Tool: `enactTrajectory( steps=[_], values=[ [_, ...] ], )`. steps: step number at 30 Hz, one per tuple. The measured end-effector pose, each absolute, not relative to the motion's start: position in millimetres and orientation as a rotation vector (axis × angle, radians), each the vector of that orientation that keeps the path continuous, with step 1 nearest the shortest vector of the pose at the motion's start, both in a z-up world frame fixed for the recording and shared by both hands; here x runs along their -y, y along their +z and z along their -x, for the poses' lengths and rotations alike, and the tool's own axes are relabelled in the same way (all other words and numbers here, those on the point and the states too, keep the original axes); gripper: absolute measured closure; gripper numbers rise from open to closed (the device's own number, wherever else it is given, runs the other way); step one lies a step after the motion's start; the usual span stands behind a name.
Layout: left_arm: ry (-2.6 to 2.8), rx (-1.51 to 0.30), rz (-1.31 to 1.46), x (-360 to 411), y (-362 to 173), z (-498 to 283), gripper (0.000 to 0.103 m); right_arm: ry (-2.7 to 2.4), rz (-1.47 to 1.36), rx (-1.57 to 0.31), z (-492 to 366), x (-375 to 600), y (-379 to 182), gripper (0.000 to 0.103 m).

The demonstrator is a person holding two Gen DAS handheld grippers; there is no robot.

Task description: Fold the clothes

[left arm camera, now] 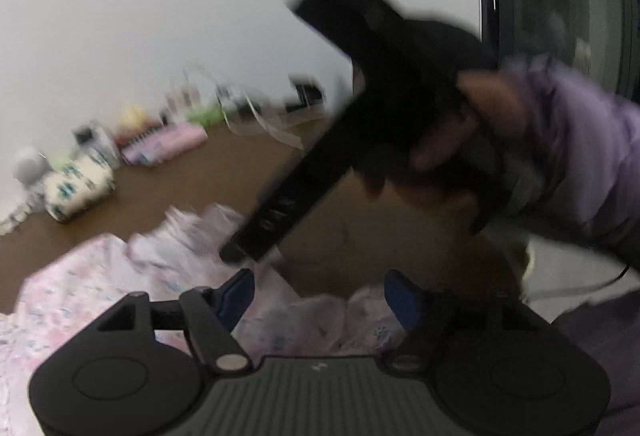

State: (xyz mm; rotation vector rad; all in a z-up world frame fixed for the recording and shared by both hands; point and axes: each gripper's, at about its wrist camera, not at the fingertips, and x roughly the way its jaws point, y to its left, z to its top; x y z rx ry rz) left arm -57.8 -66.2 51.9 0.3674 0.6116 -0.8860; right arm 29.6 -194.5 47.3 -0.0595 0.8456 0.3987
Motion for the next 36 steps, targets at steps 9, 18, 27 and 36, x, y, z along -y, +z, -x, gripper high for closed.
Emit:
enactTrajectory(
  steps=[9, 18, 27, 36],
  values=[
    [-0.773, -0.480, -0.099, 22.1, 78.7, 69.3, 0.101, 0.406, -0.147, -0.763, -68.0, 236.1, 67.9, 0.090],
    [-0.931, -0.546, -0.288, 22.0, 58.0, 128.5, 0.059, 0.098, 0.061, -0.643, -42.5, 223.7, 68.0, 0.049],
    [-0.865, -0.463, -0.489, 81.7, 54.1, 80.0, 0.026, 0.374, -0.083, -0.650, -12.9, 215.0, 86.7, 0.039],
    [-0.828, -0.574, -0.530, 113.8, 26.9, 52.2, 0.100, 0.318, -0.133, -0.625, -10.3, 248.5, 88.3, 0.036]
  ],
)
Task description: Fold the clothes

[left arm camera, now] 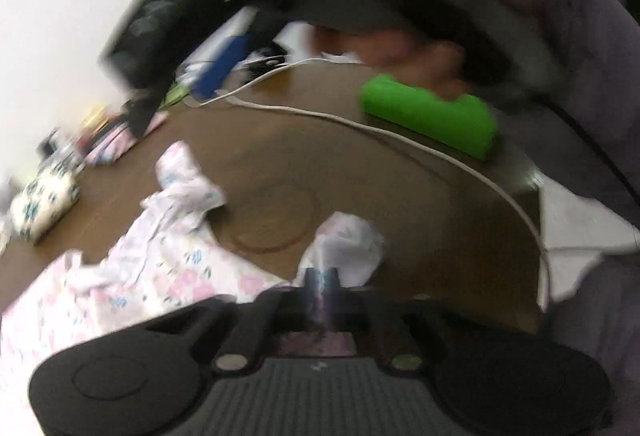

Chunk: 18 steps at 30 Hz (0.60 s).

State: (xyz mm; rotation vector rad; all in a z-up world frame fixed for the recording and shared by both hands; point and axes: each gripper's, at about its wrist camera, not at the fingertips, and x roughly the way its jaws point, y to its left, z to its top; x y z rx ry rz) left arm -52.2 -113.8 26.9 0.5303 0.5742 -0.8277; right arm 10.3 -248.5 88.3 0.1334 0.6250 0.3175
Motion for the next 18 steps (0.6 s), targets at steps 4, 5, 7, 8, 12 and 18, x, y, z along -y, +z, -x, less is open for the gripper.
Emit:
enactTrajectory(
  steps=[4, 5, 7, 8, 12, 18],
  values=[
    [-0.655, -0.449, -0.370, 97.8, 47.3, 63.5, 0.099, 0.305, -0.133, -0.611, -7.6, 248.2, 82.7, 0.036],
    [-0.611, -0.417, -0.330, 93.8, 52.4, 66.3, 0.084, 0.294, -0.127, -0.599, -6.7, 247.6, 83.2, 0.036],
    [-0.595, -0.430, -0.279, 87.2, 55.7, 72.5, 0.048, 0.279, -0.113, -0.575, -3.3, 246.8, 86.4, 0.036],
    [-0.649, -0.476, -0.279, 84.5, 51.0, 78.0, 0.047, 0.282, -0.110, -0.568, -1.5, 247.0, 87.9, 0.036],
    [-0.741, -0.531, -0.287, 73.6, 47.1, 88.1, 0.047, 0.301, -0.096, -0.569, 7.0, 247.8, 89.4, 0.030],
    [-0.637, -0.525, -0.360, 46.1, 60.2, 61.5, 0.042, 0.443, -0.080, -0.667, 20.5, 255.0, 80.2, 0.030]
  ],
)
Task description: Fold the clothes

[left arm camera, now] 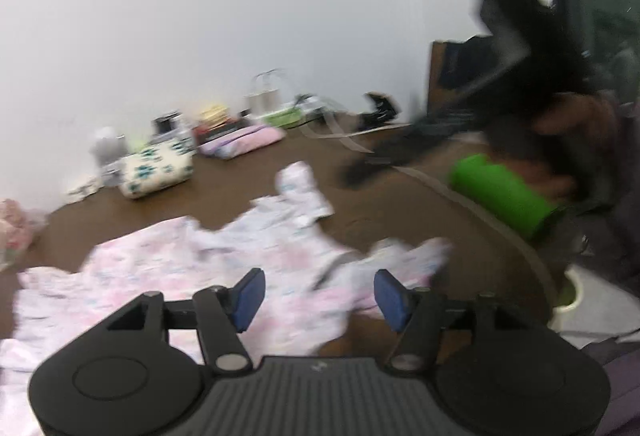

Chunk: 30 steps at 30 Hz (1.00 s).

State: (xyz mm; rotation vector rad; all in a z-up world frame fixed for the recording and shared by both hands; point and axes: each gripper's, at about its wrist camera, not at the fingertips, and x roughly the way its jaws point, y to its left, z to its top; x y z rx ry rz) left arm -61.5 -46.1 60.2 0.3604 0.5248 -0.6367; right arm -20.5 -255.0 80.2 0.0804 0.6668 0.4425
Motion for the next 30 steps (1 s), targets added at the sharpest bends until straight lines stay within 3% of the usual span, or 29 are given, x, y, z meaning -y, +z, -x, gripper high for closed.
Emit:
enactTrajectory(
  steps=[3, 5, 7, 8, 9, 10, 11, 13, 14, 15, 19, 22, 23, 24, 26, 28, 30],
  values=[
    [-0.701, -0.545, -0.406, 39.5, 53.8, 53.3, 0.033, 0.508, -0.077, -0.766, 22.1, 263.8, 71.2, 0.030],
    [-0.726, -0.589, -0.428, 43.8, 44.4, 49.2, 0.033, 0.541, -0.063, -0.831, 22.0, 264.4, 62.8, 0.031],
    [-0.720, -0.637, -0.445, 50.5, 33.2, 45.8, 0.049, 0.531, -0.020, -0.879, 21.5, 257.9, 52.6, 0.032],
    [-0.721, -0.655, -0.444, 50.8, 29.0, 44.9, 0.078, 0.526, 0.002, -0.902, 21.2, 254.7, 47.5, 0.036],
    [-0.724, -0.677, -0.434, 50.7, 25.7, 41.6, 0.096, 0.520, 0.024, -0.926, 20.9, 251.4, 42.4, 0.042],
    [-0.723, -0.690, -0.418, 49.9, 22.7, 37.1, 0.096, 0.518, 0.040, -0.950, 19.3, 248.3, 36.7, 0.047],
    [-0.720, -0.699, -0.401, 48.8, 19.9, 32.6, 0.095, 0.518, 0.049, -0.977, 16.0, 245.4, 30.3, 0.061],
    [-0.710, -0.704, -0.389, 45.7, 18.8, 27.9, 0.095, 0.519, 0.100, -0.976, 14.1, 238.8, 25.0, 0.080],
    [-0.707, -0.703, -0.386, 43.6, 19.5, 27.9, 0.095, 0.516, 0.136, -0.973, 13.3, 234.5, 25.3, 0.100],
    [-0.702, -0.701, -0.383, 42.0, 20.5, 28.6, 0.095, 0.498, 0.193, -0.914, 17.6, 229.3, 32.4, 0.101],
    [-0.688, -0.686, -0.370, 36.8, 26.5, 34.4, 0.087, 0.478, 0.520, -0.404, 75.8, 205.8, 85.4, 0.102],
    [-0.716, -0.665, -0.359, 33.4, 33.2, 42.0, 0.077, 0.513, 0.728, -0.381, 111.9, 196.2, 76.4, 0.100],
    [-0.737, -0.655, -0.346, 31.4, 36.7, 44.8, 0.071, 0.522, 0.799, -0.388, 123.1, 193.2, 70.8, 0.094],
    [-0.760, -0.645, -0.332, 29.1, 40.4, 47.4, 0.065, 0.537, 0.865, -0.416, 132.6, 190.7, 62.2, 0.074],
    [-0.792, -0.616, -0.311, 24.3, 50.5, 51.5, 0.062, 0.584, 0.981, -0.530, 146.7, 187.2, 36.5, 0.046],
    [-0.802, -0.592, -0.304, 23.0, 58.8, 52.1, 0.053, 0.586, 0.897, -0.563, 144.0, 193.6, 38.0, 0.046],
    [-0.780, -0.580, -0.319, 28.0, 63.4, 46.9, 0.051, 0.569, 0.733, -0.561, 134.6, 204.1, 50.2, 0.046]
  ],
)
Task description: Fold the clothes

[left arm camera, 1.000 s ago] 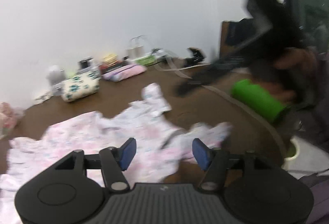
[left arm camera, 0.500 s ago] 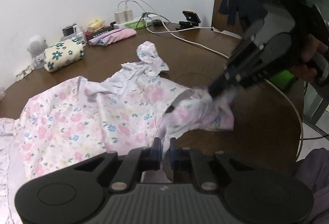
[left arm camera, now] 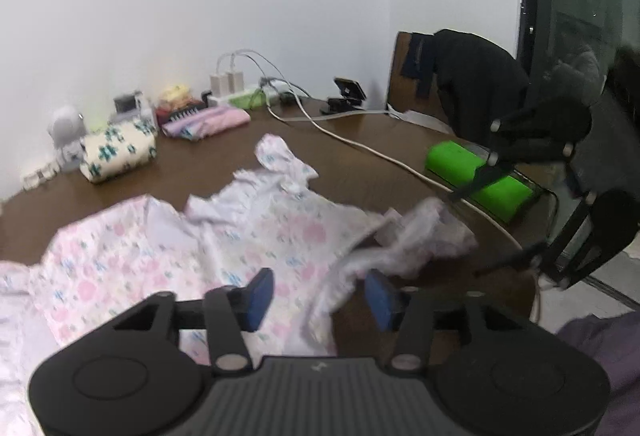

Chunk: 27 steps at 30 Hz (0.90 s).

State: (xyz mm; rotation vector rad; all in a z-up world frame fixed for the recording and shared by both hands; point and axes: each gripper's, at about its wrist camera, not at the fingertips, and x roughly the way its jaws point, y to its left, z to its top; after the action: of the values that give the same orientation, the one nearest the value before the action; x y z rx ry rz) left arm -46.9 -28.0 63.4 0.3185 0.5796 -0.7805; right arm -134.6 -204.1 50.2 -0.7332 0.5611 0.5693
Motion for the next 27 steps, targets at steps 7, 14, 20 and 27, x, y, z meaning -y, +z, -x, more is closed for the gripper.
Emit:
enactTrajectory(
  steps=[7, 14, 20, 27],
  values=[
    [-0.785, -0.711, -0.309, 48.2, 34.3, 20.9, 0.062, 0.527, 0.340, -0.680, 89.1, 221.5, 49.5, 0.070],
    [-0.709, -0.790, -0.264, 36.3, 16.8, 12.2, 0.084, 0.354, 0.732, -0.498, 105.1, 188.1, 23.5, 0.100],
    [-0.692, -0.774, -0.247, 27.0, 21.1, 20.0, 0.083, 0.355, 0.957, -0.463, 120.2, 176.1, 4.5, 0.087],
    [-0.651, -0.711, -0.206, 1.1, 40.5, 27.3, 0.063, 0.534, 0.484, -0.509, 118.9, 197.0, 58.2, 0.040]
  ],
)
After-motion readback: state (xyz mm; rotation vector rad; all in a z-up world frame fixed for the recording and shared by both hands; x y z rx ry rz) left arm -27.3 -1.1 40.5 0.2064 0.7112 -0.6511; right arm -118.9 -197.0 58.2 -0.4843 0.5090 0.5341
